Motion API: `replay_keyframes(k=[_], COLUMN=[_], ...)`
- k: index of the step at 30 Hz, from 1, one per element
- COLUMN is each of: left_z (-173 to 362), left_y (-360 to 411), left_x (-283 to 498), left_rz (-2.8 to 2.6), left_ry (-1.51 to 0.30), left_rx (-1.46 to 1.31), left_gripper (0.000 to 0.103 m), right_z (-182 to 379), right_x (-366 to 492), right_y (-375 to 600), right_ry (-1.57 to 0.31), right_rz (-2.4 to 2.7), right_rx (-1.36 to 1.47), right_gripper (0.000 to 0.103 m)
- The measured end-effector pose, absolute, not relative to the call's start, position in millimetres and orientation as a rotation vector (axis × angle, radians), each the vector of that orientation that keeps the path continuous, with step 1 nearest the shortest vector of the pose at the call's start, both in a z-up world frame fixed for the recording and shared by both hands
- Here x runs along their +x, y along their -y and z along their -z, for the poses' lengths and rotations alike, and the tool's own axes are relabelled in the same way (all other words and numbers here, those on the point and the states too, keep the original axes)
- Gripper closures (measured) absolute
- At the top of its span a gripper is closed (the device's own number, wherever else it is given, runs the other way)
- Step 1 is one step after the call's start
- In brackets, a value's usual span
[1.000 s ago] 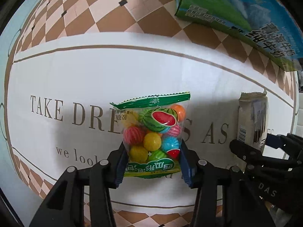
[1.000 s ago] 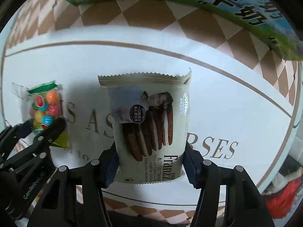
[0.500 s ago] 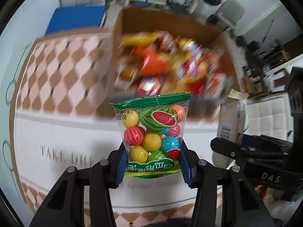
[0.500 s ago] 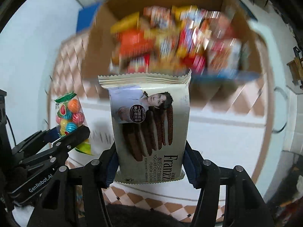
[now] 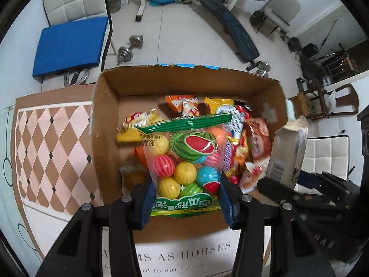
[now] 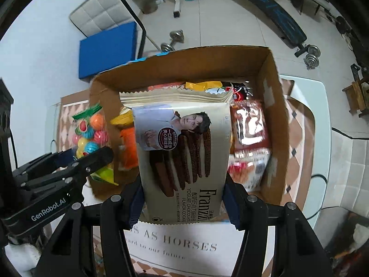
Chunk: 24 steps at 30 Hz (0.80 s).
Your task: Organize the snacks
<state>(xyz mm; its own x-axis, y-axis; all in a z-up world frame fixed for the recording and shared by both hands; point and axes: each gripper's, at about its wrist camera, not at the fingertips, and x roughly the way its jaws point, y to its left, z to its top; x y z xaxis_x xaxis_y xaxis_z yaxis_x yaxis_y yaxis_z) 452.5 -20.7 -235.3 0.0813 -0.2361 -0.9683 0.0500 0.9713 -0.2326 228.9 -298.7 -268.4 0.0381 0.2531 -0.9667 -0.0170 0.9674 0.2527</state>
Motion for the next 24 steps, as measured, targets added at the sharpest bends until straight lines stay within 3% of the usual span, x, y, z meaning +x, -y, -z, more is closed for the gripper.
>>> replay_keyframes(k=[11,14,15,19,24], left_z=[282,293,295,292,281], left_y=[35,34,33,28,24], left_x=[477,477,477,477,474], left_rz=[0.213,0.196,0.182,0.143,0.150], left_ry=[-1.610,-1.649,-1.649,-1.622,-1.590], left_rx=[-0.102,-0.111,-0.105,-0.076,-0.083], left_gripper=[0.057,0.056,0.052,0.019,0.012], right_z=[343,355,358,358,353], right_x=[272,275,276,277,274], right_y=[294,300,301,305,311], right_ry=[-1.647,-1.685,-1.691,-1.677,-1.669], right_rz=[-0.159,-0.132,-0.121,-0.093,-0.059], right_rx=[0.202,0.218,0.211,0.174,0.148], right_gripper=[0.040,0.021,0.010,0.009,0.008])
